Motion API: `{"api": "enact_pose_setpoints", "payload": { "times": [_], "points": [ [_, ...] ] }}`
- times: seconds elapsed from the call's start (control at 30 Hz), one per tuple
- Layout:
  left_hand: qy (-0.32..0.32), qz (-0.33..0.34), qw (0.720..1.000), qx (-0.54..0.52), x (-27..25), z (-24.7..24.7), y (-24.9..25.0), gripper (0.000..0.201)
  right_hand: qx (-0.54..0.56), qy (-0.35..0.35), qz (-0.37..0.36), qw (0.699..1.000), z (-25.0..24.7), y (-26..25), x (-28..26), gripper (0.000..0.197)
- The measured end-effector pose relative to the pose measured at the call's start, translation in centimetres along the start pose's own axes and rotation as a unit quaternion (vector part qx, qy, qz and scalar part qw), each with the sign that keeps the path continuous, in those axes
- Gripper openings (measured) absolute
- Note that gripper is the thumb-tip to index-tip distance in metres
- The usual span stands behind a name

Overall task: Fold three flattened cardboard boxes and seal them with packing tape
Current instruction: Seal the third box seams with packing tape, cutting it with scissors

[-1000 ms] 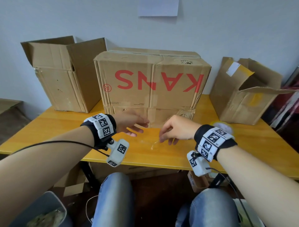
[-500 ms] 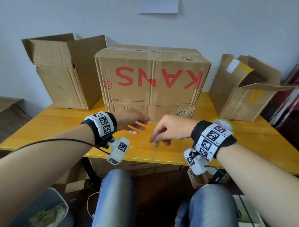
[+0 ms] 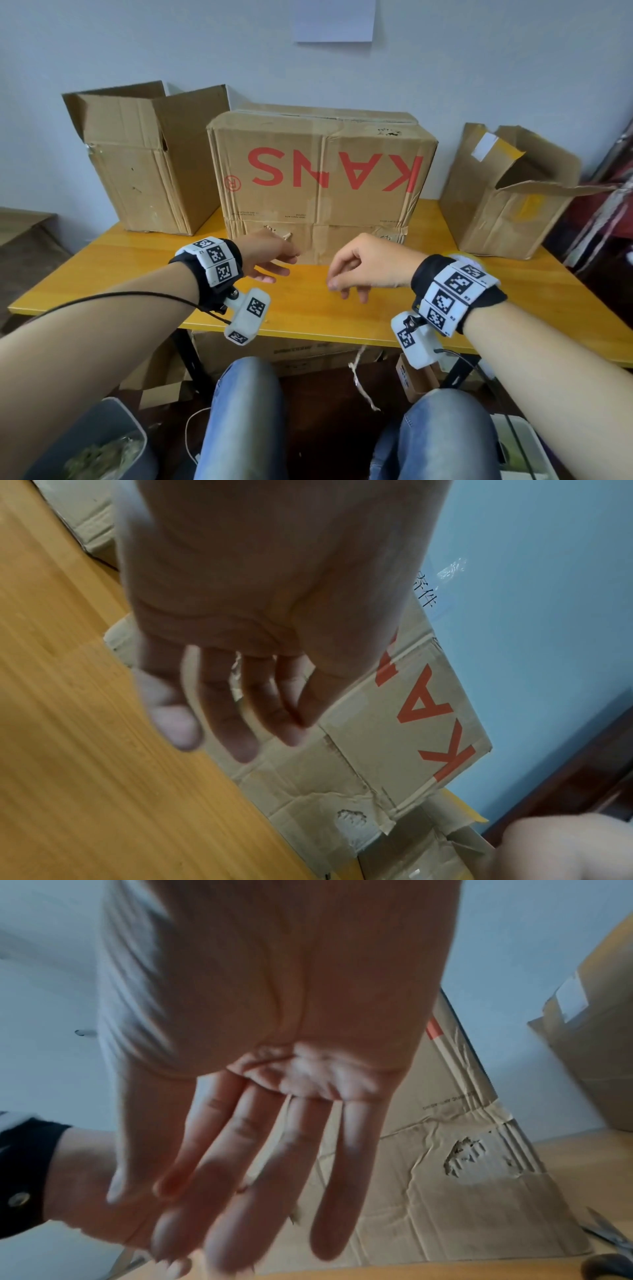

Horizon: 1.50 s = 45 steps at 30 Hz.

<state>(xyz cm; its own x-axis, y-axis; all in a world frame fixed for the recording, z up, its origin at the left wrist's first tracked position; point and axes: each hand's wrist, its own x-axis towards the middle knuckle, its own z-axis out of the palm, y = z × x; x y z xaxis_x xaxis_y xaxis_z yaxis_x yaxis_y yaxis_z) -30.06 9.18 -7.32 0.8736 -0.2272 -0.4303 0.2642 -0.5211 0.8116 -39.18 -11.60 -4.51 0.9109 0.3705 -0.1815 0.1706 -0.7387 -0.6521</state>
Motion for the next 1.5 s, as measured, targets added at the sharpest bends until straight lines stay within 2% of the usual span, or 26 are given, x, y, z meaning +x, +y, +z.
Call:
{"api": "enact_pose_setpoints", "payload": {
  "times": [0.07,0.17,0.23,0.27,0.33,0.4,0.53,0.63,0.73,0.83,1.03,1.13,1.23,1.33,1.43,1.5],
  "points": [
    [0.044,-0.037,0.998,-0.016,0.4,-0.7,-0.6,0.022,-0.021,0.109,0.037,0.993,-0.7,0.7,0.0,0.019],
    [0.121,-0.073,0.986,-0.086,1.1,-2.4,-1.2,0.039,0.025,0.296,0.109,0.949,-2.5,3.3,0.6,0.021],
    [0.173,-0.086,0.974,-0.117,1.7,-3.7,-1.4,0.047,0.097,0.366,0.17,0.91,-3.8,5.4,1.3,0.024],
    [0.193,-0.093,0.968,-0.128,2.0,-4.3,-1.4,0.049,0.145,0.38,0.2,0.892,-4.3,6.4,1.8,0.034],
    [0.216,-0.094,0.961,-0.144,3.0,-5.0,-1.7,0.051,0.24,0.378,0.246,0.859,-5.0,7.9,2.4,0.059],
    [0.226,-0.083,0.958,-0.155,4.1,-4.9,-2.2,0.062,0.275,0.358,0.277,0.848,-5.3,9.3,3.2,0.07],
    [0.21,-0.096,0.96,-0.157,6.2,-3.3,-3.5,0.068,0.267,0.301,0.293,0.867,-4.6,10.9,4.6,0.072],
    [0.222,-0.099,0.957,-0.161,7.4,-3.0,-4.0,0.072,0.271,0.321,0.277,0.864,-3.9,11.3,5.6,0.077],
    [0.23,-0.044,0.961,-0.149,8.4,-3.4,-4.0,0.074,0.244,0.387,0.256,0.852,-3.9,10.9,6.1,0.072],
    [0.267,0.029,0.953,-0.138,8.5,-5.1,-3.5,0.065,0.261,0.452,0.201,0.829,-4.9,9.6,6.7,0.065],
    [0.369,0.123,0.904,-0.177,7.5,-8.5,-0.2,0.051,0.281,0.526,0.095,0.797,-7.7,7.1,7.0,0.037],
    [0.389,0.156,0.886,-0.2,6.9,-9.7,1.7,0.052,0.335,0.521,0.067,0.782,-8.8,6.0,6.8,0.018],
    [0.397,0.163,0.886,-0.177,6.4,-10.5,3.4,0.048,0.441,0.485,0.071,0.752,-10.0,5.6,6.5,0.014],
    [0.392,0.164,0.892,-0.152,6.3,-10.9,4.6,0.048,0.482,0.46,0.07,0.742,-10.6,5.7,6.3,0.007],
    [0.408,0.156,0.883,-0.171,6.8,-10.7,4.4,0.052,0.496,0.452,0.068,0.738,-10.4,6.4,6.3,0.018],
    [0.458,0.143,0.864,-0.152,7.2,-9.8,3.8,0.051,0.481,0.447,0.086,0.749,-10.0,7.5,6.3,0.031]
  ]
}}
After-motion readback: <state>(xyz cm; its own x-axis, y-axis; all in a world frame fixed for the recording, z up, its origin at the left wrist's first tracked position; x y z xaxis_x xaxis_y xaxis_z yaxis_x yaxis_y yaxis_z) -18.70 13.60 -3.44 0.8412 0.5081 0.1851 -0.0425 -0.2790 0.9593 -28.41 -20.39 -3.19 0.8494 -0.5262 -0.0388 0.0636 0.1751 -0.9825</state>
